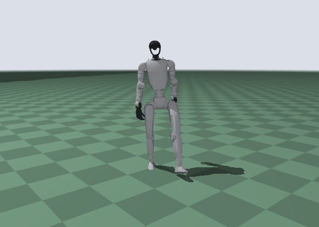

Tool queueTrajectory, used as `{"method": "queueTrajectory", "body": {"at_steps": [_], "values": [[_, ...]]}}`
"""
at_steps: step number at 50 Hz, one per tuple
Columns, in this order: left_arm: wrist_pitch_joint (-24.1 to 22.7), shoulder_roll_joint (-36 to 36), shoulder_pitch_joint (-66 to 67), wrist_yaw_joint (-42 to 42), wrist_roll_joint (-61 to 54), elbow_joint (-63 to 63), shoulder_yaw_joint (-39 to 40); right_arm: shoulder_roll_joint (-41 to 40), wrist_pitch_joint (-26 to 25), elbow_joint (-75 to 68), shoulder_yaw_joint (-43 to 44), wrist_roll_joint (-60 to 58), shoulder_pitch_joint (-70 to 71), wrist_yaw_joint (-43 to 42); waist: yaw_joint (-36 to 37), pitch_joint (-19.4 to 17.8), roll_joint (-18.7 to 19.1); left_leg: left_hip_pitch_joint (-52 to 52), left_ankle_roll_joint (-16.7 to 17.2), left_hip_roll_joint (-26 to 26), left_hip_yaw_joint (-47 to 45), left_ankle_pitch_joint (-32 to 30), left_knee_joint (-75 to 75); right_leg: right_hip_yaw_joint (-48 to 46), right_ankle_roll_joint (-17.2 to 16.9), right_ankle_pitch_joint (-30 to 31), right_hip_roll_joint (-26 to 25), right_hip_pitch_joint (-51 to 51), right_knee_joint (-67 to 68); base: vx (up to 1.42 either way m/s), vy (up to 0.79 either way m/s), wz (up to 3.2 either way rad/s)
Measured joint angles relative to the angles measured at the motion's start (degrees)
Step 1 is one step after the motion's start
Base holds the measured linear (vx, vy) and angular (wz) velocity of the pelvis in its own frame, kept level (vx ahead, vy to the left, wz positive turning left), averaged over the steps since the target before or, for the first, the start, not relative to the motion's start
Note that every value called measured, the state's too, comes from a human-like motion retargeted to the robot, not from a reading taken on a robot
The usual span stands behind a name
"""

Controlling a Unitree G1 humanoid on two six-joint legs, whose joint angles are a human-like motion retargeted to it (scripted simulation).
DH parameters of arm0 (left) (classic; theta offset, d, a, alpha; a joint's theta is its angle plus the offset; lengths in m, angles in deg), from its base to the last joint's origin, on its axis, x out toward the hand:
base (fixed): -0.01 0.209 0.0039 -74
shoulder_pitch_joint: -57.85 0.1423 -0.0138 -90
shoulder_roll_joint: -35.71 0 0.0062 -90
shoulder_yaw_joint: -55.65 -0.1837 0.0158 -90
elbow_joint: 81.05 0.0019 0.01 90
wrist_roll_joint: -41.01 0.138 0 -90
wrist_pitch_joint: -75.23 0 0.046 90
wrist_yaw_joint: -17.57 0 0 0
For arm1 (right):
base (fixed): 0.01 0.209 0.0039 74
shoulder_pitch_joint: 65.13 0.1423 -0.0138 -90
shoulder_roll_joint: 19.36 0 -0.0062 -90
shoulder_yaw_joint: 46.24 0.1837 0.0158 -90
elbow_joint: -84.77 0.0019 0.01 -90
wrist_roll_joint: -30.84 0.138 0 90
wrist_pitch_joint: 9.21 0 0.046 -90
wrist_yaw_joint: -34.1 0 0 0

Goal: In place motions

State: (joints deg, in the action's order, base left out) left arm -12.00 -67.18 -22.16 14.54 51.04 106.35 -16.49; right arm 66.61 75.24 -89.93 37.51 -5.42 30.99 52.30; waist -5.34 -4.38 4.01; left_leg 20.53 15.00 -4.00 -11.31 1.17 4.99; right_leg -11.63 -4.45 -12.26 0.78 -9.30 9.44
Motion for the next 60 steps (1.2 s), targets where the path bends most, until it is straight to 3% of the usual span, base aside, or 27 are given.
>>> {"method": "queueTrajectory", "body": {"at_steps": [3,7,11,13,15,19,25,30,34,41,43,46,48,51,54,55,58,60], "values": [[-0.6,0.1,-0.1,0.5,0.9,-1.2,0.3,0.1,0.2,-0.3,0.9,0.7,-1.7,0.2,0.1,2.1,0.4,-2.1,0.0,-2.2,-4.3,-5.5,2.0,0.7,2.1,-1.2,-0.8,-2.0,-0.3,0.75,0.09,-0.26],[-0.2,1.4,-2.2,1.3,-1.6,-2.8,0.2,0.4,-0.4,-1.9,3.5,1.6,-5.7,-0.4,2.7,5.9,-0.4,-2.4,-4.0,-0.8,-1.3,-3.3,5.9,-0.4,7.5,2.7,1.3,-2.5,4.0,0.73,0.15,-0.31],[0.1,3.2,-8.1,3.2,-5.6,-5.0,-1.3,1.0,-0.5,-4.3,5.6,2.6,-7.0,-1.1,3.8,5.3,2.2,-6.8,-6.6,-2.0,-1.1,-0.4,5.3,-10.2,16.2,10.0,4.8,1.2,21.7,0.53,0.17,0.1],[-0.1,4.4,-10.9,3.3,-6.9,-6.4,-1.6,1.3,-1.2,-4.3,4.9,1.5,-6.7,-1.3,2.6,4.7,3.7,-8.4,-7.2,-3.0,-0.5,1.2,5.7,-14.1,19.1,8.6,6.3,5.4,33.5,0.58,0.11,0.11],[-0.1,6.2,-13.6,2.7,-7.6,-7.5,-2.7,1.4,-1.6,-3.5,4.1,0.1,-6.1,-1.5,0.5,3.4,4.1,-9.9,-8.6,-3.0,-0.5,2.1,6.0,-12.9,17.8,6.7,4.9,10.8,43.4,0.41,0.03,0.11],[0.5,9.8,-18.2,2.8,-6.7,-8.4,-4.3,1.2,-0.4,0.9,2.6,-1.5,-5.0,-0.6,-1.4,1.8,3.8,-12.4,-12.1,-3.0,-2.8,4.5,6.7,-10.7,15.8,5.3,-1.1,19.7,47.4,0.3,-0.04,-0.44],[0.9,13.1,-20.3,3.0,-6.4,-8.6,-5.4,0.1,2.1,7.3,-0.1,-1.8,-4.2,1.1,-6.2,1.7,1.3,-17.4,-16.1,0.1,-5.9,7.8,4.3,-8.6,12.2,8.1,-4.2,30.4,35.0,0.32,-0.06,-0.5],[0.8,12.4,-21.4,2.9,-6.0,-8.1,-6.5,-0.3,3.2,10.0,-1.0,-1.4,-4.6,1.8,-10.2,1.2,-1.7,-22.7,-18.9,4.5,-7.3,10.4,2.0,-9.0,10.2,14.5,0.3,32.8,14.9,0.35,-0.08,-0.14],[-0.4,9.7,-21.1,1.3,-5.0,-8.4,-8.7,-0.2,2.6,7.6,-0.4,-1.2,-5.5,0.4,-10.9,1.3,-2.9,-27.1,-20.8,6.1,-7.3,12.2,1.5,-8.3,11.3,15.8,4.9,32.4,3.7,0.47,-0.16,-0.1],[-2.8,4.7,-16.1,0.1,-0.6,-8.8,-10.2,0.2,-1.2,-1.5,1.4,-2.1,-6.6,-1.0,-7.8,5.1,-3.7,-32.8,-23.7,6.8,-9.1,13.3,2.8,-20.1,11.7,18.8,10.8,26.2,-0.9,0.55,-0.25,-0.45],[-3.1,3.7,-13.5,0.6,-0.8,-8.0,-9.1,0.0,-2.2,-3.4,1.9,-2.8,-6.5,-1.1,-6.7,6.8,-4.8,-33.3,-25.0,7.4,-10.5,11.2,4.4,-18.1,10.5,20.1,11.8,26.6,0.3,0.59,-0.31,-0.74],[-3.2,2.7,-10.3,1.5,-2.7,-5.3,-7.6,-0.3,-2.6,-3.6,1.9,-3.3,-6.4,-0.5,-7.7,6.3,-6.3,-32.8,-28.5,5.6,-12.0,5.2,12.2,-13.6,9.9,19.4,11.7,24.0,0.4,0.47,-0.3,-0.33],[-2.8,3.2,-9.2,1.5,-3.3,-3.0,-6.9,-0.7,-2.4,-2.7,1.3,-3.9,-6.2,0.0,-7.1,4.3,-6.6,-32.0,-29.9,0.3,-14.2,2.7,23.0,-13.4,9.7,17.5,9.7,19.8,0.3,0.53,-0.48,-1.0],[-1.8,4.1,-9.2,1.8,-2.1,-1.9,-7.5,-0.5,-1.6,-1.0,0.8,-4.7,-5.3,0.5,-5.7,2.3,-5.5,-27.0,-30.0,-8.2,-13.5,7.2,40.3,-12.9,10.3,14.7,5.2,15.8,-0.4,0.5,-0.41,-0.83],[-1.9,3.9,-8.8,1.9,-2.0,-3.7,-7.6,0.1,-1.7,0.1,-0.3,-5.4,-4.7,0.7,-4.3,1.3,-5.1,-23.8,-30.0,-11.7,-15.8,13.9,46.8,-12.4,10.2,13.7,3.9,13.1,-1.5,0.4,-0.09,-0.45],[-2.0,3.6,-8.6,1.8,-2.3,-4.6,-7.3,0.1,-2.0,0.4,-0.8,-5.7,-4.5,0.8,-3.5,0.9,-5.0,-22.3,-30.0,-11.1,-16.0,14.6,47.4,-12.2,9.9,13.8,4.0,12.2,-2.1,0.22,0.13,-0.46],[-2.5,2.2,-8.3,1.3,-3.3,-8.2,-6.5,0.5,-1.9,1.8,-1.5,-7.1,-4.0,1.1,-3.5,2.4,-5.5,-14.4,-30.0,-1.6,-14.0,9.9,40.3,-11.9,8.1,15.1,7.7,13.1,-3.7,0.13,0.28,0.1],[-2.9,1.8,-8.3,1.2,-3.8,-10.1,-6.6,0.7,-1.2,2.9,-2.2,-7.5,-4.0,1.9,-4.0,3.6,-5.3,-10.7,-27.5,3.5,-12.6,6.1,31.9,-12.3,7.4,14.9,8.9,14.1,-3.9,0.22,0.18,0.37]]}}
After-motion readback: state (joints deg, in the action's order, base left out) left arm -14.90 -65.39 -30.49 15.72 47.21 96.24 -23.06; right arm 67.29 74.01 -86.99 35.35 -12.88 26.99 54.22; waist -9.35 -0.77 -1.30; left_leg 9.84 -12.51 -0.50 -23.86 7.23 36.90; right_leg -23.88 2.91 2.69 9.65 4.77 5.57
